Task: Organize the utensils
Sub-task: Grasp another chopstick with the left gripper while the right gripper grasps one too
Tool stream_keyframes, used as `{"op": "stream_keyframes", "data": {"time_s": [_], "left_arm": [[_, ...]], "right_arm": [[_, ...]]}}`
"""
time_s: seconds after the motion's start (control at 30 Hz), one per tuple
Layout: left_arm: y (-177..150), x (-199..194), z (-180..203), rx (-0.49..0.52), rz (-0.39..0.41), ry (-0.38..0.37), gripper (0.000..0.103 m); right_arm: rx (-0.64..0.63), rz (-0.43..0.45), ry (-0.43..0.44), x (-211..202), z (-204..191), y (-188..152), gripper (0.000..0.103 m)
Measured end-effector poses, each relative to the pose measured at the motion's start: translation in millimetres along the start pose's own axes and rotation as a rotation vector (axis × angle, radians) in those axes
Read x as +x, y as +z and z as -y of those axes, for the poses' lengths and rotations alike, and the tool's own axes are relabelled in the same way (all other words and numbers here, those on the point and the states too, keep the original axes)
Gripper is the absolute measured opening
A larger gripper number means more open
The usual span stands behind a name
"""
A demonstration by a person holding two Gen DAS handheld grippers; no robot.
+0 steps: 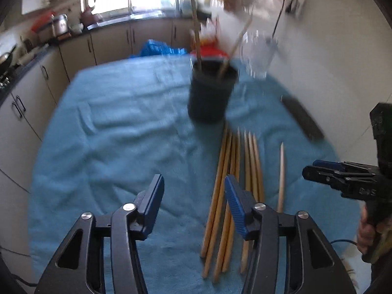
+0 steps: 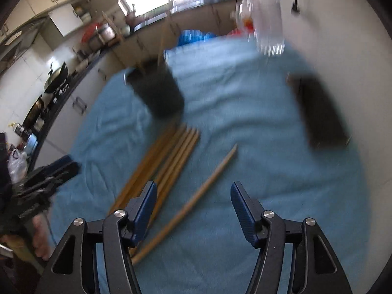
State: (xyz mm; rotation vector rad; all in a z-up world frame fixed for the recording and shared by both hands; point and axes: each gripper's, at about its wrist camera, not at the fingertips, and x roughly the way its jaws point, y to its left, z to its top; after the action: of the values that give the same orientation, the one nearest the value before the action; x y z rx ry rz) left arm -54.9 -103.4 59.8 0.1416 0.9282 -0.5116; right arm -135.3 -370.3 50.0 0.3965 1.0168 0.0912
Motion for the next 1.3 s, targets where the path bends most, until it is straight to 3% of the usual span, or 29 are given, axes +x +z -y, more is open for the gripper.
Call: {"op": "stream_keyframes", "data": {"time_s": [0.1, 0.27, 0.43, 0.63, 0.77, 0.9, 1.07, 1.2, 1.3], "left_arm": [[-3, 27, 7, 0.012, -0.050, -0.002, 0.036], [-4, 55, 10, 0.012, -0.106, -0.030, 0.026], [3, 62, 16, 0.034, -0.111, -0.044, 0.022], [8, 66, 31, 0.061, -0.100, -0.007, 0.014], [10, 65, 39, 0.078, -0.091, 0.001, 0.013], [11, 68, 42, 0.113, -0.097, -0.011, 0.013], [19, 82, 48, 0.122, -0.115, 0.028, 0.015], [23, 83, 40, 0.040, -0.133, 0.002, 0.015], [14, 73, 19, -0.099, -0.154, -0.029, 0.016]], "right_arm": [[0.003, -0.049, 0.019, 19, 3, -11, 0.058], [-0.012, -0.065, -0.031, 37, 3, -15, 0.058], [-0.042, -0.052, -0.077, 46, -1, -11, 0.058], [-0.114, -0.014, -0.173, 55, -15, -5, 0.054], [-0.136, -0.004, -0.208, 58, -19, -3, 0.050], [-0.173, 0.004, -0.236, 58, -18, -4, 0.039], [-0.180, 0.009, -0.250, 59, -17, -4, 0.039], [-0.196, 0.002, -0.275, 62, -20, -2, 0.034], [-0.211, -0.014, -0.282, 62, -18, 2, 0.024]]}}
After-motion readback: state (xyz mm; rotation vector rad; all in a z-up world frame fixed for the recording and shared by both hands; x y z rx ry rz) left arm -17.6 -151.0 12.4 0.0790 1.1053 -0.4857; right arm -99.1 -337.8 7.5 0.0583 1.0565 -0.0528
